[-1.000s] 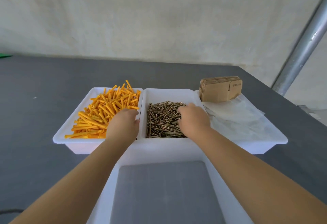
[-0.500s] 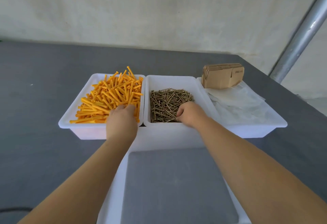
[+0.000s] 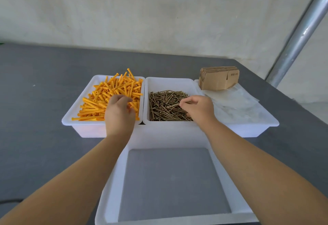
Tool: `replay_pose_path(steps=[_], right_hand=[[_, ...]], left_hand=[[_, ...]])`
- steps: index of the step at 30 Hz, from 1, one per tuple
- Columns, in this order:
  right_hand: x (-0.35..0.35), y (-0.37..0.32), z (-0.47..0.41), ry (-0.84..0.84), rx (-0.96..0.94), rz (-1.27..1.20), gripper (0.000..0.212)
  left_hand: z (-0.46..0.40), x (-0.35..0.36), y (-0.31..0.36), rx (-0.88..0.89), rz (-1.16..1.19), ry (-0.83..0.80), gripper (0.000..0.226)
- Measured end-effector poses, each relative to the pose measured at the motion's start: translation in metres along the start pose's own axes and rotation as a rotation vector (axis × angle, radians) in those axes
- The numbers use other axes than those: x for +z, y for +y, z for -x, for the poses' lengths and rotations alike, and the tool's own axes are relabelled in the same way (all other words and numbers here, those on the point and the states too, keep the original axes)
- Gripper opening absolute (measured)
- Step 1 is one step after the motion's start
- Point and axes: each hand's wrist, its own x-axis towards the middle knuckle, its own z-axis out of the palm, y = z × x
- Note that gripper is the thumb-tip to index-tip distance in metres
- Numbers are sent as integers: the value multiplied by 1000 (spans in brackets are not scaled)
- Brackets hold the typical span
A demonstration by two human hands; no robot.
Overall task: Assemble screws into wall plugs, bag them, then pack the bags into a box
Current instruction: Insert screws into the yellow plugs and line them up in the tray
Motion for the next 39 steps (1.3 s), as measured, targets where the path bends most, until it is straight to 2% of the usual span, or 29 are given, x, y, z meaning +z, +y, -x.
replay_pose_path(steps=[3,7,10,12,14,17,19,21,24,28,30,32,34,36,39], right_hand=[[-13,-11,10,-7,88,-200,5],[-24,-18,23,-33,96,-297,4],[-27,-16,37,-10,63,-384,7],[-26,-13,47,-29,14,-360,11],[-22,-10,58,-97,-56,-235,13],[-16,-9,77,-241,-53,-133,5],[-15,-10,87,-339,53,-225,7],[-16,-10,93,-356,160,-312,14],[-19,-4,94,-259,276,-365,25],[-25,5,90,-239,273,-464,13],[-27,7,89,-222,227,-438,13],[-27,10,90,-233,174,-382,11],[-24,12,93,-294,134,-355,10],[-18,15,98,-368,102,-306,8],[-13,18,104,-439,49,-189,10]], left_hand=[[-1,-4,1,-25,86,106,35],[-7,-15,7,-105,250,206,39],[-12,-25,24,-36,345,233,38],[-6,-31,40,68,396,202,36],[8,-33,54,73,465,154,34],[32,-30,68,-142,655,3,29],[45,-26,74,-351,874,-97,26],[53,-24,75,-484,1002,-120,21],[60,-23,71,-531,1032,-126,17],[66,-21,67,-550,1013,-199,19],[68,-21,63,-451,881,-235,20],[70,-23,59,-151,541,-274,20],[75,-22,61,109,299,-355,23],[81,-18,64,187,212,-494,34],[88,-12,67,221,233,-707,38]])
